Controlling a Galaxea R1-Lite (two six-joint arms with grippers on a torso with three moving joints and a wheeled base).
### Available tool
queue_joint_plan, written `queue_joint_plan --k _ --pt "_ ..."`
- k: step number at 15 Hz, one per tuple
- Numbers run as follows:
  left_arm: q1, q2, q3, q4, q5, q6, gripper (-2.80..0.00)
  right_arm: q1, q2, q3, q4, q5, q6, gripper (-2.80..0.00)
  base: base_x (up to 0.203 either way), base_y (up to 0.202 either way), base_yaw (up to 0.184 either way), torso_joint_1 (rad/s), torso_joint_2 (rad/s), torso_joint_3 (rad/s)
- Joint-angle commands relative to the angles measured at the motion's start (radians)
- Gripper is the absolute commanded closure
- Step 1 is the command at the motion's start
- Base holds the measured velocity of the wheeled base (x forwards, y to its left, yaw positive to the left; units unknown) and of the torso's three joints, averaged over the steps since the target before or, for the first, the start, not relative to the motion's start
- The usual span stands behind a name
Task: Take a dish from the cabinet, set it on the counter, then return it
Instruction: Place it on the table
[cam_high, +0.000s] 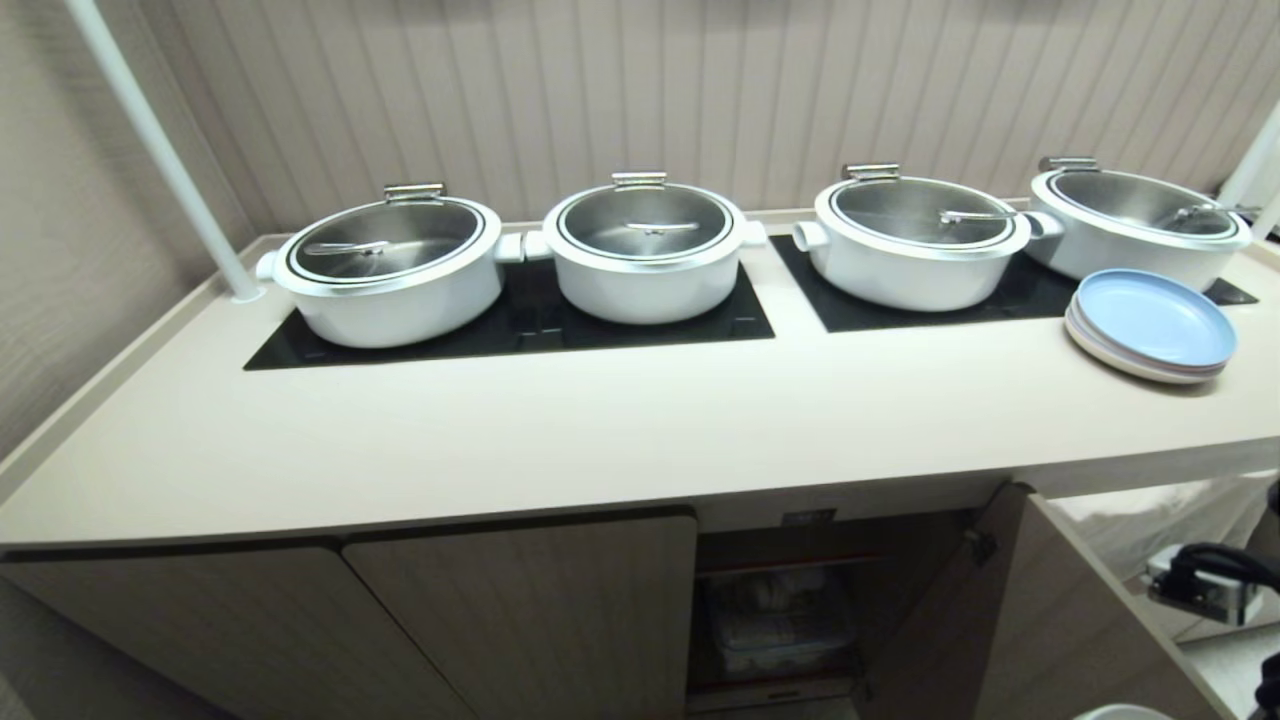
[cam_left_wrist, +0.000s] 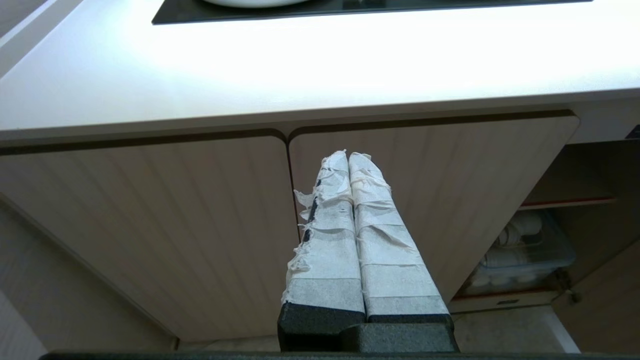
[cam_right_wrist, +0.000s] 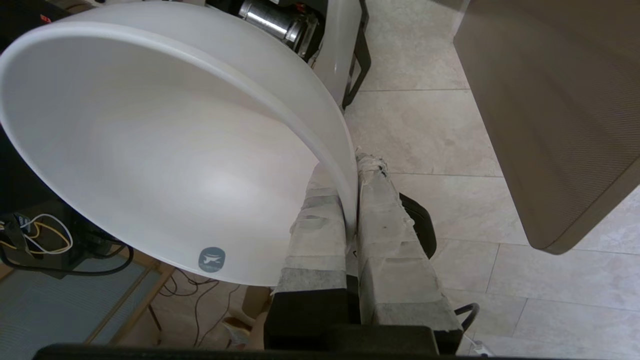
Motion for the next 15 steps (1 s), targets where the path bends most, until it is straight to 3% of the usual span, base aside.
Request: queue_joint_plan --k 1,15 --pt "0.000 0.000 -0.001 -0.001 0.000 0.000 0.00 0.000 0.001 0.000 0.004 0.001 -0.002 0.00 0.000 0.000 0.000 0.161 -0.34 -0.171" --pt "0.000 0.000 -0.001 -0.001 0.000 0.000 0.00 0.005 0.003 0.011 0.004 0.001 -0.005 0.00 0.000 0.000 0.000 0.093 -0.18 -0.096"
